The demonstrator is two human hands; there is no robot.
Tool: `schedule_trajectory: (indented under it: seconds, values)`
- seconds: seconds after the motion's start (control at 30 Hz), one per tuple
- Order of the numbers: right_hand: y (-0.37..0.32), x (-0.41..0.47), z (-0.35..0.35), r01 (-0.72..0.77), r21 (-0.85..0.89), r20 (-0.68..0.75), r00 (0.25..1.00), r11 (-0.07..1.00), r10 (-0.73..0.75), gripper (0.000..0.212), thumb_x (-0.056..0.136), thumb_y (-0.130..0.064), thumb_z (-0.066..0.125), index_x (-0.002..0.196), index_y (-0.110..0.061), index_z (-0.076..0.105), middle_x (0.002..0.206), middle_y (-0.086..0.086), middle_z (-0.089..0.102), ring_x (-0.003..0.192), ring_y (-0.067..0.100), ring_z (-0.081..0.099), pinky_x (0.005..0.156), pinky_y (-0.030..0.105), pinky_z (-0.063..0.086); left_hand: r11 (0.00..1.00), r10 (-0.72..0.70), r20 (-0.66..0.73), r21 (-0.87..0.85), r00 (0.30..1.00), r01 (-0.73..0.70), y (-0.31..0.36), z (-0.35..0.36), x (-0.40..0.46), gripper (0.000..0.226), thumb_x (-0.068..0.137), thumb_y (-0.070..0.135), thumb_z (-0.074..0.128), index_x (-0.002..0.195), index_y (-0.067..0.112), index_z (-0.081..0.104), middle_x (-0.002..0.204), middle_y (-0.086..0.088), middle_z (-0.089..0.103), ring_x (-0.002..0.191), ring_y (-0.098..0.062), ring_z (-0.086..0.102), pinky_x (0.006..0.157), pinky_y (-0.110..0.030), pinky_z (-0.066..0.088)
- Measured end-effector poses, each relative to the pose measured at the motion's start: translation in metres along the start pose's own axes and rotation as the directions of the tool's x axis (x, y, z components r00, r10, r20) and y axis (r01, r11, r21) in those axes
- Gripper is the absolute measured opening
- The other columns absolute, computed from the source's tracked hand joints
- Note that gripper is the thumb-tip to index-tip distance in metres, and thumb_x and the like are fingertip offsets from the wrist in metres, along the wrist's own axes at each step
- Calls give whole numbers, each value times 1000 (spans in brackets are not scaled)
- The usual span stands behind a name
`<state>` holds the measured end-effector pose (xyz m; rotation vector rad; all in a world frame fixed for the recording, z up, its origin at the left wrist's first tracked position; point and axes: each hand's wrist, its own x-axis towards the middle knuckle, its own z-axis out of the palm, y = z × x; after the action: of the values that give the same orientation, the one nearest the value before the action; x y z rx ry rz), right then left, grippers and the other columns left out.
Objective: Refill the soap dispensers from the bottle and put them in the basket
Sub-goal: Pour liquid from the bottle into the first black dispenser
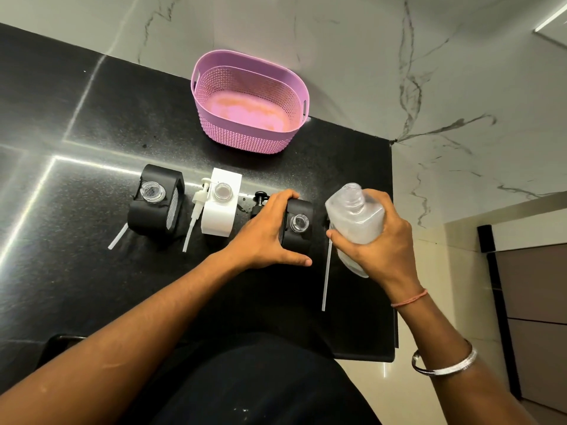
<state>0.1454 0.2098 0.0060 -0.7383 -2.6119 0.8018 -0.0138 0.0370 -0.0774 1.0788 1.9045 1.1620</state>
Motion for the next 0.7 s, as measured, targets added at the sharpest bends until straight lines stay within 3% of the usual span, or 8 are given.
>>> schedule_trajectory:
  seconds: [0.27,0.4,0.5,0.6,0.7]
  values:
    - [9,5,-13,59,41,206,976,997,-66,81,66,-52,94,134,-37,53,120,-17,64,105,12,67,84,34,63,1000,7,77,-6,997,-7,-3,-4,4,116,60,46,102,146,40,25,136,22,35,124,-10,52,104,-42,52]
    - [9,8,-15,-49,237,65,997,970,35,78,64,-45,96,130,-36,56,118,-23,63,110,10,65,87,35,62,1000,1,84,-10,996,-1,-3,-4,5,115,61,45,102,147,40,26,137,20,35,124,-11,52,104,-40,51]
    - [8,8,-14,-63,296,-59,995,953,84,77,63,-45,96,128,-27,59,116,-17,66,108,11,67,87,33,61,1000,3,84,-14,996,-2,-3,-3,4,116,61,44,102,147,40,25,139,21,35,125,-11,52,105,-39,51]
    - [6,11,-15,-46,352,-126,987,935,96,72,66,-32,95,127,-18,59,115,-11,67,106,12,68,89,31,60,1000,-2,86,-19,996,4,-3,-4,4,117,61,44,102,149,40,24,141,20,35,125,-12,53,105,-40,52]
    - [4,11,-16,-47,374,-158,981,926,114,70,66,-31,95,125,-28,57,114,-17,66,105,9,67,88,30,60,1000,-4,85,-22,996,6,-2,-4,4,117,61,43,103,149,40,25,141,19,36,125,-12,54,105,-40,52]
